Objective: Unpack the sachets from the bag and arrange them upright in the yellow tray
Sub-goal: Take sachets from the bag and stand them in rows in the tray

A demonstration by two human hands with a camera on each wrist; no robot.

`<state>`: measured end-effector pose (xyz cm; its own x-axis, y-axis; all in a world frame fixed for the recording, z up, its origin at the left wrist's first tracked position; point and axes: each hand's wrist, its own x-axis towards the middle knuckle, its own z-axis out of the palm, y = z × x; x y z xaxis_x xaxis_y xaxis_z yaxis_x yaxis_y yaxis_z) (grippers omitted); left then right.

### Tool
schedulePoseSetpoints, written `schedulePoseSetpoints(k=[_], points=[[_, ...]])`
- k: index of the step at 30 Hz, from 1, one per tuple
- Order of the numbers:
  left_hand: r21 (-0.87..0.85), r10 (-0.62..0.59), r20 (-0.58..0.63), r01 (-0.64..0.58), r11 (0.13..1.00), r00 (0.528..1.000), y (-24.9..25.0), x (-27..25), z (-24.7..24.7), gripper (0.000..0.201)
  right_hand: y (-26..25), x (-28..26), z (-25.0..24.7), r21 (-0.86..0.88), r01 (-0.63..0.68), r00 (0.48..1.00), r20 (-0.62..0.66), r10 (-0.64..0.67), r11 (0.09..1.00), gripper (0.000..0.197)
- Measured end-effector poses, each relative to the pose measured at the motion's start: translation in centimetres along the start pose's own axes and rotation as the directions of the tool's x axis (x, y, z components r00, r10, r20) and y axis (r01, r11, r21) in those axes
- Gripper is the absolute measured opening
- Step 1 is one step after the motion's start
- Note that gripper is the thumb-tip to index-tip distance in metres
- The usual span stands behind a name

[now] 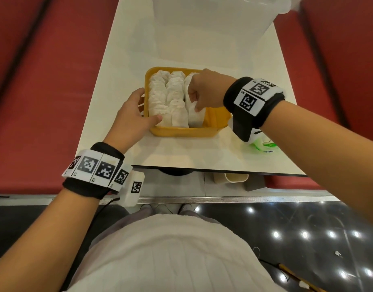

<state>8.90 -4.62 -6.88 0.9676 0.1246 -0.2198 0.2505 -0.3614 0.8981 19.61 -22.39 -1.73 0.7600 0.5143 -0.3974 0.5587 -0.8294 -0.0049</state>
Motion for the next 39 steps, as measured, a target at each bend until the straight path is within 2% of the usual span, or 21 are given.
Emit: schedulePoseSetpoints(k=[3,12,15,19,21,23,24,26,28,29,30,32,34,36,37,39], points=[[-0.014,-0.012,-0.004,0.012,1.000,1.000,0.0,0.0,0.0,0.074,-0.2,-0.1,0.5,-0.067,-0.001,0.999,0.052,0.005,0.998,0.034],[-0.057,-0.036,-0.007,0.036,0.998,0.999,0.1,-0.1,-0.1,0.072,0.1,0.2,0.2,-0.074,0.031,0.999,0.043,-0.027,0.997,0.029],[-0.054,-0.044,-0.011,0.044,0.998,0.999,0.2,0.0,-0.3,0.074,0.5,-0.3,-0.5,0.014,0.039,0.999,0.023,-0.040,0.999,0.021],[-0.032,-0.032,-0.045,0.031,0.999,0.998,0.4,0.0,-0.7,0.071,2.6,-4.1,-2.7,0.256,-0.010,0.983,-0.175,0.056,0.967,0.022],[0.022,0.007,-0.128,-0.004,1.000,0.992,0.6,-0.3,-1.1,0.069,4.2,-7.3,-3.1,0.402,-0.007,0.955,-0.269,0.126,0.915,0.020],[0.041,0.076,-0.217,-0.068,0.997,0.973,1.3,-0.9,-1.5,0.063,5.8,-10.9,-2.2,0.568,0.007,0.906,-0.352,0.235,0.823,0.015],[0.047,0.125,-0.246,-0.117,0.992,0.961,1.8,-1.4,-1.6,0.059,6.6,-12.6,-1.2,0.639,0.018,0.863,-0.398,0.310,0.769,0.014],[0.085,0.247,-0.248,-0.233,0.969,0.937,3.3,-2.6,-1.1,0.051,8.2,-15.1,1.6,0.723,0.029,0.739,-0.480,0.472,0.691,0.012],[0.115,0.347,-0.157,-0.332,0.936,0.925,5.0,-4.0,0.2,0.043,8.9,-16.4,4.6,0.756,-0.013,0.616,-0.510,0.600,0.655,0.009],[0.114,0.384,-0.086,-0.374,0.921,0.919,5.7,-4.7,1.3,0.040,8.9,-16.8,5.9,0.772,-0.034,0.580,-0.502,0.641,0.635,0.010],[0.107,0.417,-0.001,-0.414,0.904,0.909,6.3,-5.3,2.7,0.037,8.7,-16.9,7.1,0.785,-0.047,0.571,-0.486,0.662,0.618,0.012],[0.148,0.496,0.200,-0.526,0.837,0.845,7.2,-6.2,6.0,0.036,8.0,-16.8,9.0,0.778,-0.062,0.610,-0.466,0.640,0.626,0.019],[0.247,0.547,0.394,-0.659,0.711,0.738,7.8,-6.6,9.5,0.037,7.6,-16.2,10.6,0.722,-0.083,0.676,-0.466,0.571,0.687,0.026],[0.272,0.575,0.520,-0.761,0.590,0.632,8.1,-6.3,13.0,0.045,7.6,-15.7,11.5,0.660,-0.081,0.737,-0.464,0.491,0.747,0.031],[0.278,0.576,0.563,-0.792,0.543,0.593,8.1,-5.9,14.7,0.049,7.8,-15.6,11.9,0.641,-0.072,0.761,-0.460,0.457,0.764,0.036],[0.353,0.528,0.623,-0.809,0.469,0.578,7.9,-5.0,17.3,0.052,8.0,-15.7,12.3,0.621,-0.062,0.779,-0.459,0.427,0.781,0.038]])
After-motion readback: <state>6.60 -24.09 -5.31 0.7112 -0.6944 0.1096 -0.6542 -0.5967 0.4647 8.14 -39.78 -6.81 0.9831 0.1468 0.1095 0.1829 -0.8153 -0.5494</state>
